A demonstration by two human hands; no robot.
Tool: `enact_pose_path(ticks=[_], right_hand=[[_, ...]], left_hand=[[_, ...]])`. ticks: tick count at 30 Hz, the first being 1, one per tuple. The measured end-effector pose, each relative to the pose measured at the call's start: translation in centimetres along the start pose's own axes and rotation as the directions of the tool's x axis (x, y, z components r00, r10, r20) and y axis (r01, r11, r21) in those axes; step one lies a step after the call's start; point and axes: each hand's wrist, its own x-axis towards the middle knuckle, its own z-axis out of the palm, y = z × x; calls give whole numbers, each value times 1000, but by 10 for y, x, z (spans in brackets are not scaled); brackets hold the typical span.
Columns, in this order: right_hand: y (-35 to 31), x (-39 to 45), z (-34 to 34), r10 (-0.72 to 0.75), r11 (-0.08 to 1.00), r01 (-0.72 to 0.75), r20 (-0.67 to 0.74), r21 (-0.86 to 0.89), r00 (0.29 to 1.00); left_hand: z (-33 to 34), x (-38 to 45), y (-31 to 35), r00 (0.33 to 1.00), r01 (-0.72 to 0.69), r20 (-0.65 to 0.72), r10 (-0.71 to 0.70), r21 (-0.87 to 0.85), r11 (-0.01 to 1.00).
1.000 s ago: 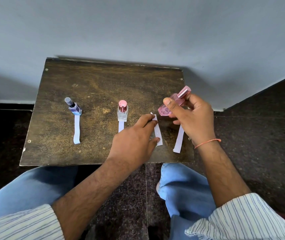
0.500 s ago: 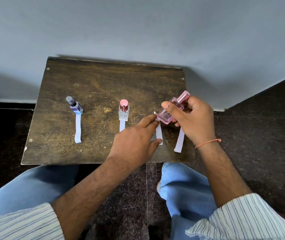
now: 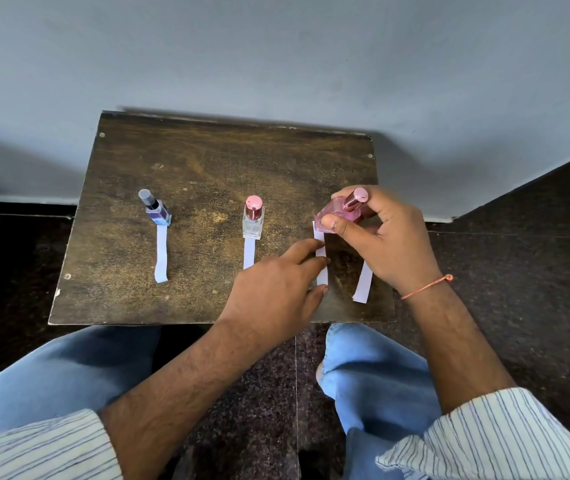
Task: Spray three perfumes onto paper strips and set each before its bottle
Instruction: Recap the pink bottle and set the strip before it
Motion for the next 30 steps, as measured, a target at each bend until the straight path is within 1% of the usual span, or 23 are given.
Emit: enact_pose_path(ticks=[4,9,14,17,21,23,24,26,28,29,30], right_hand=[[-2,1,5,-71,997,72,35,-23,997],[1,3,8,-87,993,93,87,-68,992],[5,3,8,-15,1000,17,117,-18,993],[8,3,6,37,999,-36,129,-9,991],[8,1,4,86,995,-81,103,-52,991],[7,1,3,85,994,-78,93,-74,992],[7,1,3,82,994,-75,89,-80,993],[6,2,3,82,993,-75,83,-87,993],[5,2,4,88,992,-83,56,-97,994],[4,2,4,94,991,-89,42,-104,995],[4,2,4,103,990,-99,34,-104,994]], left_hand=[[-1,0,0,1000,-1,-16,1,-6,1000],[-3,0,2,1000,-3,-26,3,-7,1000],[-3,1,2,1000,-9,-13,9,1,1000],[-6,1,-3,999,-43,-23,42,-53,998],[-29,-5,-10,985,-119,-140,100,-137,983],[-46,-12,-16,973,-159,-193,124,-177,971],[-55,-16,-19,962,-201,-227,152,-211,957],[-80,-27,-29,920,-303,-340,195,-303,904],[-102,-39,-47,877,-345,-460,142,-396,851],[-110,-46,-61,853,-332,-516,78,-421,844],[-116,-53,-77,827,-288,-562,-16,-449,846]])
